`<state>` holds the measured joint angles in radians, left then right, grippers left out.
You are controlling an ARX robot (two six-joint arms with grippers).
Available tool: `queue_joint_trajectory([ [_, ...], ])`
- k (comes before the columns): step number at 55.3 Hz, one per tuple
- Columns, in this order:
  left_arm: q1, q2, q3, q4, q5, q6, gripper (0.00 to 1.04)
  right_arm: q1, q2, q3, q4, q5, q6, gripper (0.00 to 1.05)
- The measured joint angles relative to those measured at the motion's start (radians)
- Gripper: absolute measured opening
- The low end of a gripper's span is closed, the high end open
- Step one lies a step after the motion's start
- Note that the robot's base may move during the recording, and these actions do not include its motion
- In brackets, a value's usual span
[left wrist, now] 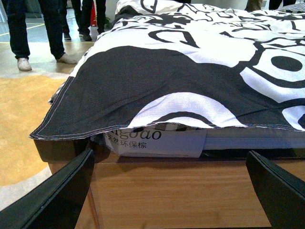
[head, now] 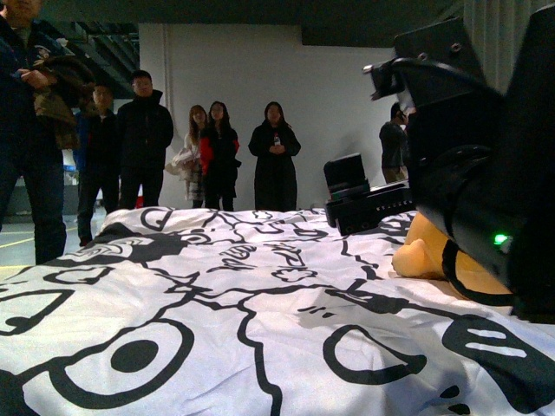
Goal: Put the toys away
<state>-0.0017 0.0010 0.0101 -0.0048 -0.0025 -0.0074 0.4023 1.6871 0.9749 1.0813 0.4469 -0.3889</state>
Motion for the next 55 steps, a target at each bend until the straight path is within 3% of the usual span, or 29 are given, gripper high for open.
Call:
queue_joint_trajectory([
  [23,0.000,0.000,0.000,0.000,0.000,0.000,0.98,-0.057,0.209,0.280,-0.130,0.173,-0.231,0.98],
  [55,0.000,0.000,0.000,0.000,0.000,0.000,0.98,-0.122,0.277,0.438,-0.487,0.293,-0.241,0.98],
])
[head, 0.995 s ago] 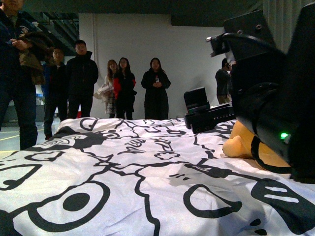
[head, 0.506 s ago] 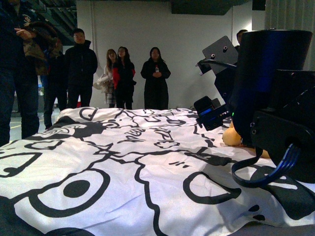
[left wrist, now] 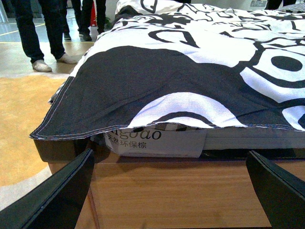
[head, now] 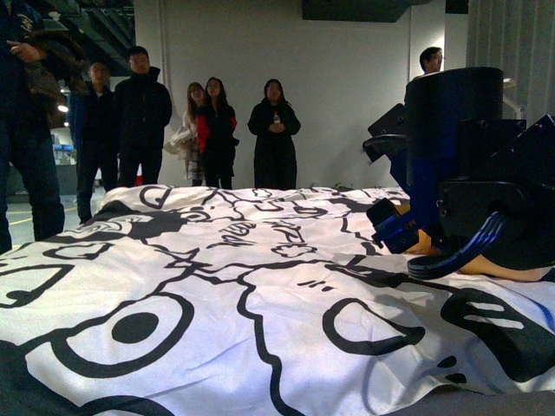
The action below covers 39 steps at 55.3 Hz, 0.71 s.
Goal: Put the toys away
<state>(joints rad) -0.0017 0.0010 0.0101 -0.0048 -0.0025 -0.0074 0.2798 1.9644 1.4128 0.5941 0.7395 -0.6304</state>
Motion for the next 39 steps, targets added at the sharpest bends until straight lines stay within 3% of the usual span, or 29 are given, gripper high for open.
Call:
queue_joint_trajectory([
  [23,0.000,0.000,0.000,0.000,0.000,0.000,0.98,-0.040,0.068,0.149,-0.092,0.037,-0.085,0.98],
  [29,0.000,0.000,0.000,0.000,0.000,0.000,0.98,-0.043,0.068,0.150,-0.102,0.030,-0.095,0.83],
  [32,0.000,0.000,0.000,0.000,0.000,0.000,0.98,-0.045,0.068,0.149,-0.107,0.022,-0.097,0.69],
  [39,0.000,0.000,0.000,0.000,0.000,0.000,0.98,-0.048,0.068,0.149,-0.112,0.007,-0.097,0.47],
])
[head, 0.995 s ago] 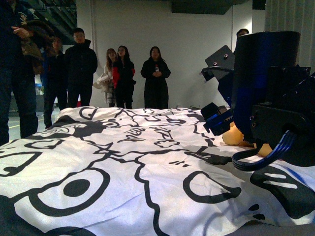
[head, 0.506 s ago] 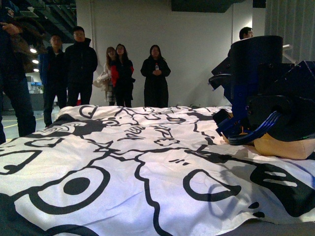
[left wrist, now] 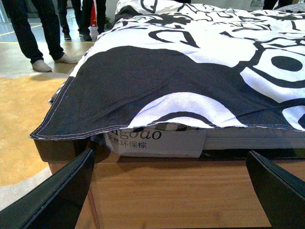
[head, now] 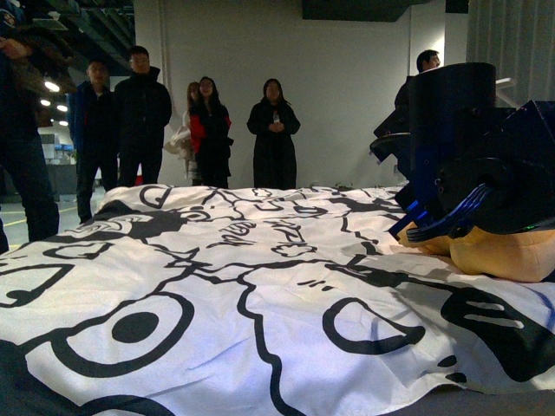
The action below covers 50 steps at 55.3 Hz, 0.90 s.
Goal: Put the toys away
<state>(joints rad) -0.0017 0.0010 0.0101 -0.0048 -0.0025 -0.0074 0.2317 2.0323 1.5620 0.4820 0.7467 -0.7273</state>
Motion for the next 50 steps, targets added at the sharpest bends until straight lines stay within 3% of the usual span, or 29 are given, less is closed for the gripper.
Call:
queue_joint_trajectory([
  [13,0.000,0.000,0.000,0.000,0.000,0.000,0.98,-0.001,0.000,0.000,-0.021,-0.034,0.011,0.14],
  [18,0.000,0.000,0.000,0.000,0.000,0.000,0.98,-0.001,-0.005,0.000,-0.044,-0.063,0.040,0.07],
  [36,0.000,0.000,0.000,0.000,0.000,0.000,0.98,-0.017,-0.109,-0.059,-0.116,-0.239,0.200,0.06],
  [50,0.000,0.000,0.000,0.000,0.000,0.000,0.98,-0.043,-0.291,-0.161,-0.144,-0.440,0.350,0.06],
])
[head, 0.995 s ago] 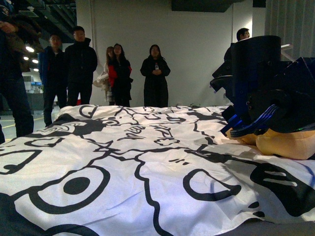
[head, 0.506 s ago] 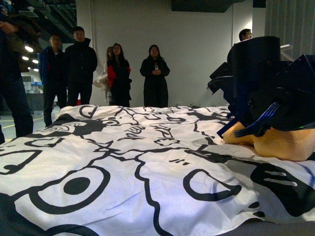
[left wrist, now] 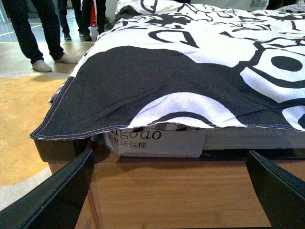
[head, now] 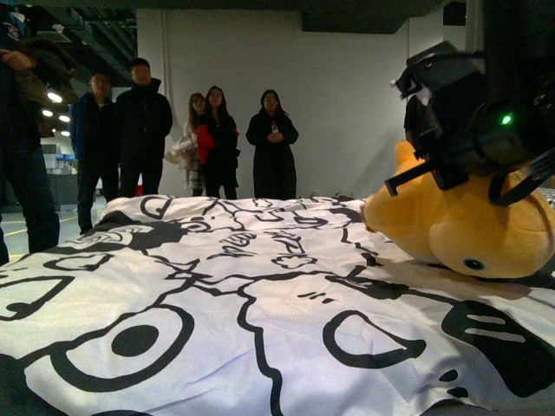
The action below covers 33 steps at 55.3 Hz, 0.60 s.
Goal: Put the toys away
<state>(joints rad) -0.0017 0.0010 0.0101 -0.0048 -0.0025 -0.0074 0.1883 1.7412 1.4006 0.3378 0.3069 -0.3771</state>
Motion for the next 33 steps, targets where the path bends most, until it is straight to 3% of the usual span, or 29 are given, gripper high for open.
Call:
queue_joint_trajectory([
  [15,0.000,0.000,0.000,0.000,0.000,0.000,0.98,-0.061,-0.249,-0.156,-0.009,-0.283,0.201,0.06],
  [33,0.000,0.000,0.000,0.000,0.000,0.000,0.98,-0.189,-0.578,-0.402,0.002,-0.481,0.415,0.06],
])
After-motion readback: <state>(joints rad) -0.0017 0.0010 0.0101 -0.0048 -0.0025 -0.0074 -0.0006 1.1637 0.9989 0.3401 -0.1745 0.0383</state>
